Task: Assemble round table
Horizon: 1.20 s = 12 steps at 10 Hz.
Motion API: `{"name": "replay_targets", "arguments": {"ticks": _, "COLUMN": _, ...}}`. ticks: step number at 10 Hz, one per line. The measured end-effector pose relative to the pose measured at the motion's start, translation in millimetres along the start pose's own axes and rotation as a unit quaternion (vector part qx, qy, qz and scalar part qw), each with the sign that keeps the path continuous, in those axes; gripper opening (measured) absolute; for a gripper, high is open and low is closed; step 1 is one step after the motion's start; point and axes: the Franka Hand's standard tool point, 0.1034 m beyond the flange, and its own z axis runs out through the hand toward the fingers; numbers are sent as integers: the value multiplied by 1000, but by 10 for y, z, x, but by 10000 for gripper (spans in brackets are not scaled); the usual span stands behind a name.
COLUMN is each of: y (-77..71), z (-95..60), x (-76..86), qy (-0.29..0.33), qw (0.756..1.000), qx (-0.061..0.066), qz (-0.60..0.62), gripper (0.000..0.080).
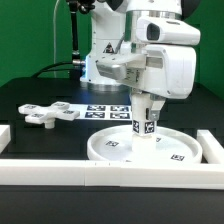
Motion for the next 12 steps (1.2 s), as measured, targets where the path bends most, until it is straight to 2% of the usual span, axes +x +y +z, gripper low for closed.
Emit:
{"name": "replay_targets", "arguments": {"ticks": 2, "y": -21, "z": 2, "x": 28, "qy": 0, "qw": 994, "qx": 16, "qz": 111, "gripper": 413}}
{"name": "replay_targets", "arguments": {"ticks": 4, "y": -57, "z": 10, "x": 40, "qy": -4, "qw": 966, "qx": 42, "qz": 257, "gripper": 413}}
{"name": "replay_targets", "arguments": {"ticks": 5, "y": -53, "z": 13, "x": 32, "qy": -3, "qw": 952, "qx": 49, "qz": 303, "gripper": 413}}
{"name": "replay_targets", "arguments": {"ticks": 6, "y": -43, "z": 16, "x": 19, "qy": -2, "qw": 951, "qx": 44, "qz": 308, "gripper": 413}}
{"name": "replay_targets", "arguments": {"ticks": 7, "y": -42, "z": 16, "x": 26, "qy": -3, "qw": 941, "qx": 44, "qz": 336, "gripper": 413}}
{"name": "replay_targets", "arguments": {"ticks": 10, "y": -41, "z": 15, "x": 31, "qy": -7, "qw": 900, "qx": 43, "qz": 433, "gripper": 413}}
{"name": "replay_targets", "arguments": {"ticks": 12, "y": -68, "z": 22, "x": -29, "qy": 5, "qw": 846, "qx": 53, "qz": 531, "gripper": 413}}
